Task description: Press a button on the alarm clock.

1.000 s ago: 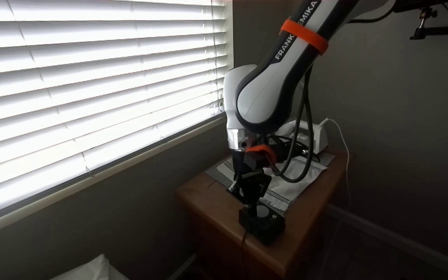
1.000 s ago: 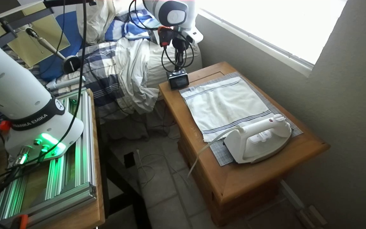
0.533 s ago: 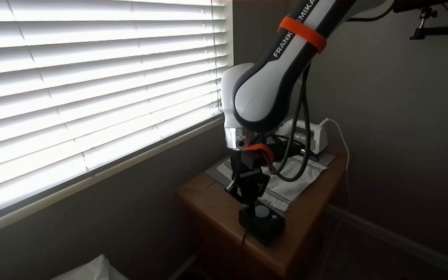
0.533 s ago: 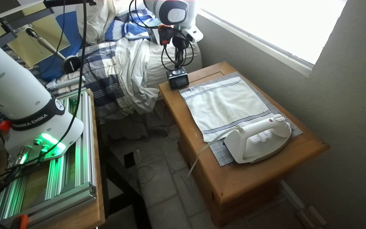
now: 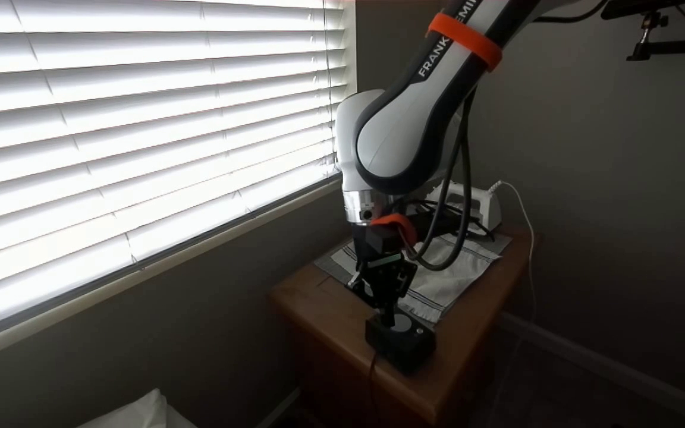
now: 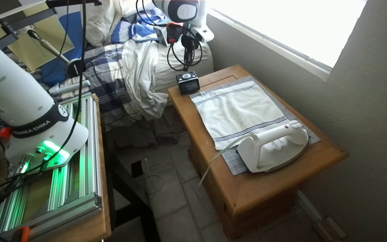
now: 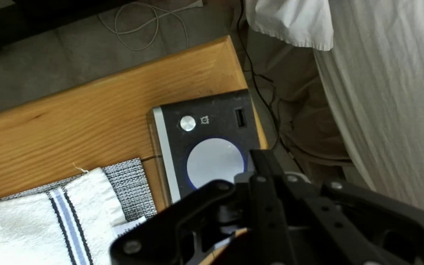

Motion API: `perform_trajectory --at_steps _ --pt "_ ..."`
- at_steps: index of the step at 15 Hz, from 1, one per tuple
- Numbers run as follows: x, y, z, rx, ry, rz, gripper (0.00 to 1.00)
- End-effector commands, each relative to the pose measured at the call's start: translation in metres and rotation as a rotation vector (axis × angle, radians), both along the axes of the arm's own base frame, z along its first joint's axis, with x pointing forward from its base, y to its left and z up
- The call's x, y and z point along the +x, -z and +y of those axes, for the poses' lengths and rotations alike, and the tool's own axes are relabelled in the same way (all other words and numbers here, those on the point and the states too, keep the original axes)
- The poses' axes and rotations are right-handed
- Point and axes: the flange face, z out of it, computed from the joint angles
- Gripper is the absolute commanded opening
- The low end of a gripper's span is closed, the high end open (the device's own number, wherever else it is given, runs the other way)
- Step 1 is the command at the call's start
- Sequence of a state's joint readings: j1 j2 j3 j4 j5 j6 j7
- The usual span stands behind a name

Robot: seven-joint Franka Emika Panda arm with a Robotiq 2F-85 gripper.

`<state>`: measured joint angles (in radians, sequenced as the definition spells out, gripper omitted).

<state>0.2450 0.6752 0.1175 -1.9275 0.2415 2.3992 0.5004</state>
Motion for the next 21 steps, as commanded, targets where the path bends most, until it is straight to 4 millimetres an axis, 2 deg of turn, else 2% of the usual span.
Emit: perform_trajectory --at_steps 1,7,21 --pt "0.003 -0.008 -0.006 -0.021 0.033 0.012 0.00" --pt "0.007 -0.001 -0.016 -0.016 0.047 0.036 0.00" --pt "0.006 0.011 -0.006 0.012 0.010 0.072 0.00"
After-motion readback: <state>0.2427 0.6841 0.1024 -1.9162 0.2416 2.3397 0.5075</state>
